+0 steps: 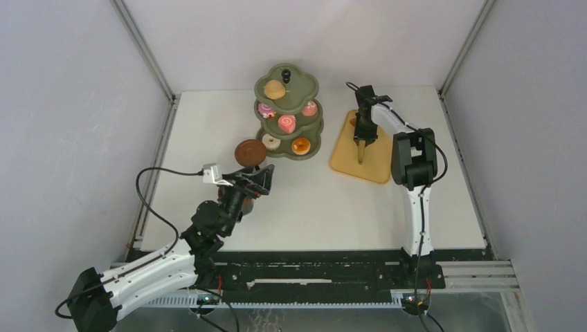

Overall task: Serve the afternoon tea
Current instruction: Move the tray at the center of the board.

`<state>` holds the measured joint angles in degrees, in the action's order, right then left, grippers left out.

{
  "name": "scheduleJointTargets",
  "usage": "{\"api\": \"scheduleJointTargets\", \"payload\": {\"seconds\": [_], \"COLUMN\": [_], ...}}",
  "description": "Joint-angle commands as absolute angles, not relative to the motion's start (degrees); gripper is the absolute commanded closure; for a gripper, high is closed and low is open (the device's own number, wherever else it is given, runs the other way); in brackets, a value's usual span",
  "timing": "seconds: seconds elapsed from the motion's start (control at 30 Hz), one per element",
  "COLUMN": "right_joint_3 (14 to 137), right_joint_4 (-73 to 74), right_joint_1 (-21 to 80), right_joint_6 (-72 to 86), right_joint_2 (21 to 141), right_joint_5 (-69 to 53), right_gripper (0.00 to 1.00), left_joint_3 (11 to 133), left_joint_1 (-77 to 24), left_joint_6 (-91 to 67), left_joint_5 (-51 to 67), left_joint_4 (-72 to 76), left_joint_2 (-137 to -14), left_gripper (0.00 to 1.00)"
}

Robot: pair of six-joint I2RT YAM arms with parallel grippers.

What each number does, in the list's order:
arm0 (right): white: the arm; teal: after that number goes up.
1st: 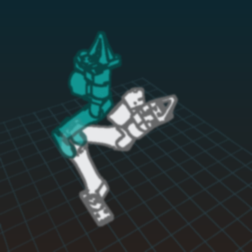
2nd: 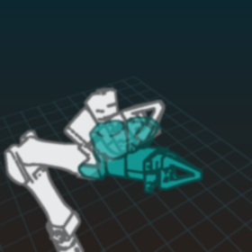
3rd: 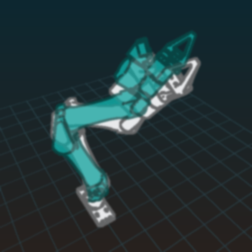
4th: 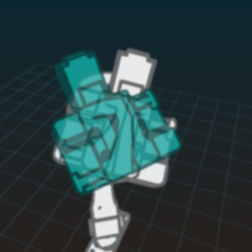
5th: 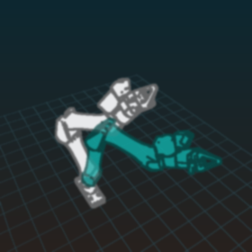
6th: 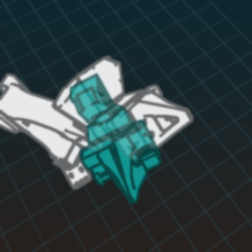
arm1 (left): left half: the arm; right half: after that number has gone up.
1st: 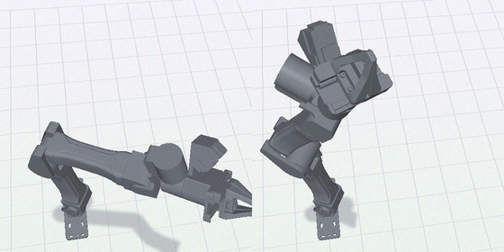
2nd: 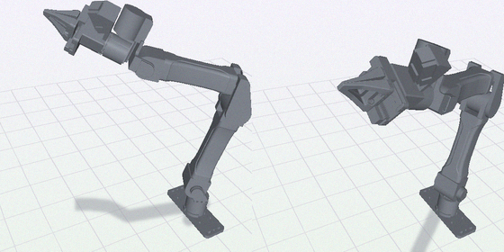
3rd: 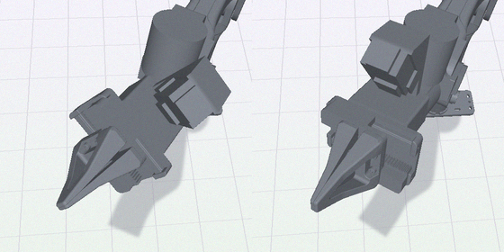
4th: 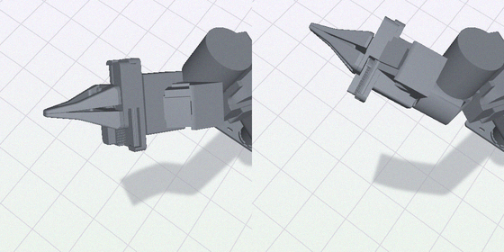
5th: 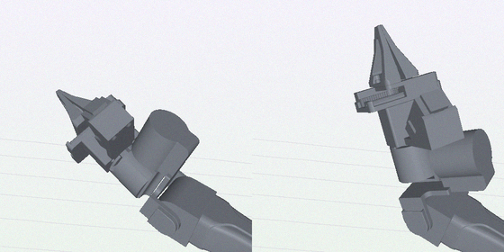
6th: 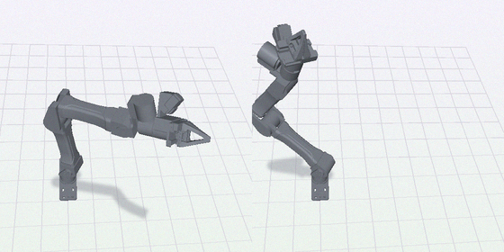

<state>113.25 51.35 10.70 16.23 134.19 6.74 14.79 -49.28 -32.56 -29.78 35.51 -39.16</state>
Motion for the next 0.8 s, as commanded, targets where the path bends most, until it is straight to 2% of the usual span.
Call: {"api": "scheduleJointTargets", "payload": {"seconds": [0.0, 0.77], "right_joint_3": [107.3, 92.8], "right_joint_4": [50.4, 50.1], "right_joint_1": [11.7, 12.9], "right_joint_6": [17.4, 17.8], "right_joint_2": [128.0, 118.6], "right_joint_5": [6.5, -1.2], "right_gripper": [0.62, 0.64], "left_joint_3": [14.8, 13.5], "left_joint_1": [-49.5, -49.6], "left_joint_6": [-32.3, -35.7], "left_joint_5": [-29.6, -28.0], "left_joint_4": [36.7, 32.2], "left_joint_2": [-36.1, -29.1], "left_gripper": [0.0, 0.0]}}
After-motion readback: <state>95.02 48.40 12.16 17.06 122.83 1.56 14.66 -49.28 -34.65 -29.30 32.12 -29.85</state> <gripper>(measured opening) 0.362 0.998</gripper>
